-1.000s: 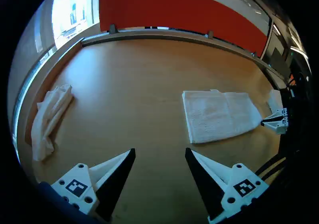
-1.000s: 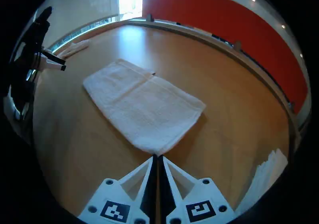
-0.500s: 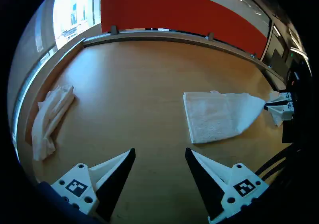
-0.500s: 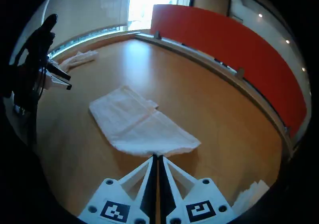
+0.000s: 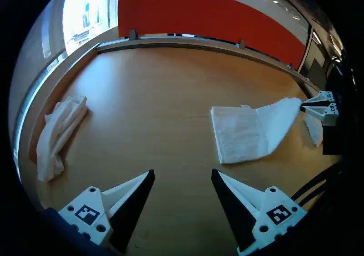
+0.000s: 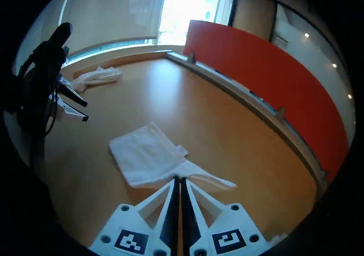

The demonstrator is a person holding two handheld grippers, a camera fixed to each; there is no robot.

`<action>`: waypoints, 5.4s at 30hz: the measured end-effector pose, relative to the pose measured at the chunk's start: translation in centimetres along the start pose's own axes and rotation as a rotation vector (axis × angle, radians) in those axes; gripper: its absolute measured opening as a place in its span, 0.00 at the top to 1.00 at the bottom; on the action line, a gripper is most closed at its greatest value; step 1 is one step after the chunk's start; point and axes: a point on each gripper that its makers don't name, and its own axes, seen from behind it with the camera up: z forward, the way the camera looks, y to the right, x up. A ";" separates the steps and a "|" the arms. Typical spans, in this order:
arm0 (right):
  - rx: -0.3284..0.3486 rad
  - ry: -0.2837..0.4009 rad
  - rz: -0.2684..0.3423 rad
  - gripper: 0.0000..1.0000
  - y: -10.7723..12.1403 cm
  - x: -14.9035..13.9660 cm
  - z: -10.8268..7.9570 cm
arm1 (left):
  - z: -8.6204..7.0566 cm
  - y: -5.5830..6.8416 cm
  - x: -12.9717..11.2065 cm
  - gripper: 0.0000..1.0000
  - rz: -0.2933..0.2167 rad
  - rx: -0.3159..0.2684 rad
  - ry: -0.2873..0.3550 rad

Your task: Fold towel

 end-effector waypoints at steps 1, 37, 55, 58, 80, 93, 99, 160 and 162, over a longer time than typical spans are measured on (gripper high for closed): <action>0.001 0.000 -0.002 0.98 0.0 0.1 0.1 | 0.0 0.0 0.0 0.07 -0.001 0.000 0.001; 0.256 -0.024 -0.152 0.98 -10.4 5.5 9.5 | -3.7 -3.0 -1.3 0.07 -0.118 0.026 0.044; 0.329 -0.096 -0.076 0.95 -13.7 2.4 12.5 | -3.9 -4.3 -1.8 0.07 -0.132 0.041 0.040; 0.330 -0.096 -0.075 0.91 -13.6 2.4 12.4 | -3.9 -4.2 -1.7 0.07 -0.130 0.039 0.039; 0.267 -0.100 -0.054 0.26 -11.5 0.9 10.5 | -3.4 -3.7 -1.2 0.07 -0.122 0.034 0.038; 0.196 -0.150 -0.009 0.26 -9.5 -3.4 8.2 | -3.1 -3.2 -1.0 0.07 -0.116 0.031 0.037; 0.179 -0.156 0.014 0.26 -9.1 -4.1 8.0 | -2.9 -2.7 -0.9 0.07 -0.109 0.024 0.036; 0.067 -0.004 0.017 0.98 -5.1 3.6 4.2 | -3.0 -0.8 0.3 0.08 -0.085 -0.009 0.062; 0.057 0.019 0.006 0.98 -4.6 5.1 3.6 | -3.1 -0.6 0.7 0.07 -0.084 -0.012 0.069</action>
